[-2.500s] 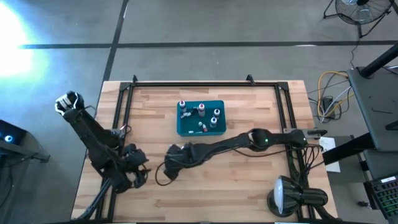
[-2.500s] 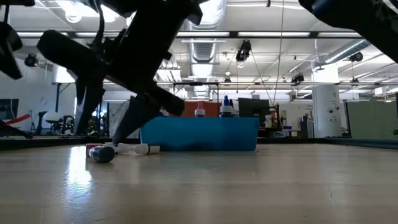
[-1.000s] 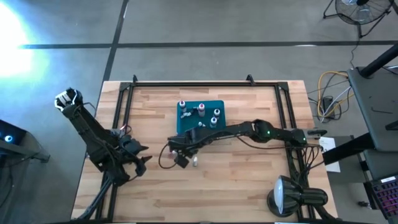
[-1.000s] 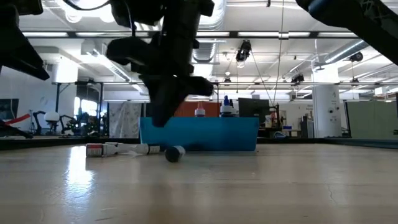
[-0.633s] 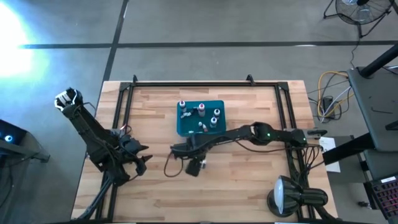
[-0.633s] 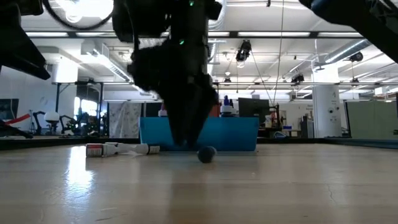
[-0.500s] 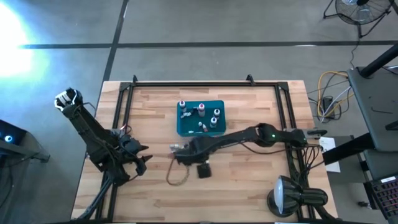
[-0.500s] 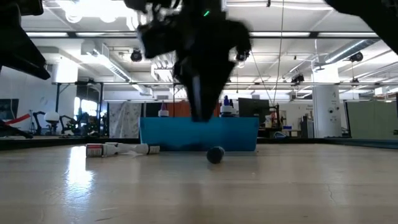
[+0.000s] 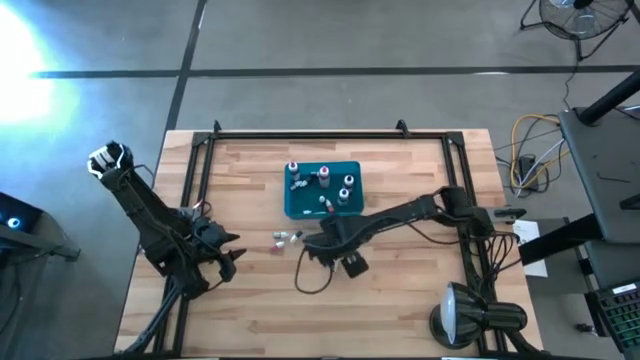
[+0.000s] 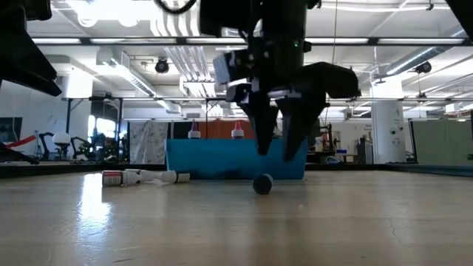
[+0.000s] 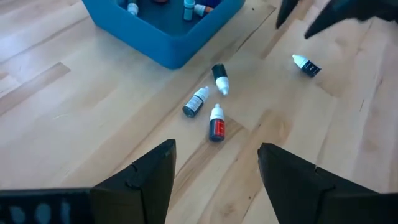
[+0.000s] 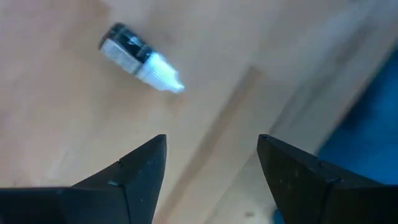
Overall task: Pick & Place food coloring
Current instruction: Put the left small black food coloring bottle into the bin
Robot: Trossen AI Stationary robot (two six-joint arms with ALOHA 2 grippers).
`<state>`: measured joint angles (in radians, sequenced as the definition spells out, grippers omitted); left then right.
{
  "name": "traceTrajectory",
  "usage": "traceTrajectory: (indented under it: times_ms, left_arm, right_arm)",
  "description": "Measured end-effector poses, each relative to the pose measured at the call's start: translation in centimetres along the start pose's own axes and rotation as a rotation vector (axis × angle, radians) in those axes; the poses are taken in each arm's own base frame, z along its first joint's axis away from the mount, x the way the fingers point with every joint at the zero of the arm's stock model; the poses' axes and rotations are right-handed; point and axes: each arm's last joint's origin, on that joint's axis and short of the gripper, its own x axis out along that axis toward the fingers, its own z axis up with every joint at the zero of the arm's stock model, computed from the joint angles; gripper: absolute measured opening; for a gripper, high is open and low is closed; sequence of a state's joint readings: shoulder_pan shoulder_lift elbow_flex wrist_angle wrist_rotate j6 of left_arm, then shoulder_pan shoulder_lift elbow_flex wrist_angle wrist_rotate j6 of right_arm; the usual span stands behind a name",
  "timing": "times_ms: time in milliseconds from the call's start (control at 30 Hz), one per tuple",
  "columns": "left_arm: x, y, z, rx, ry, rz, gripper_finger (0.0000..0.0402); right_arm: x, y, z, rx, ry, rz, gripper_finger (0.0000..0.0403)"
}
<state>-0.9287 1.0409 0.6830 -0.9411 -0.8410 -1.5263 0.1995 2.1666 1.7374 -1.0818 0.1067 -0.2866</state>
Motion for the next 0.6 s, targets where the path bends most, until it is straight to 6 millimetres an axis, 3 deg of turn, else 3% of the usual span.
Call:
traceTrajectory:
  times_ms: [233, 600]
  left_arm:
    - [0.3, 0.3, -0.3, -0.021, -0.003, 0.008, 0.0204]
    - [0.3, 0.3, -0.3, -0.088, -0.004, 0.008, 0.0204]
  right_arm:
    - [2.1, 1.3, 0.0, -0.217, -0.044, -0.009, 0.0246]
    - [2.2, 1.1, 1.1, -0.340, -0.172, -0.069, 0.0245]
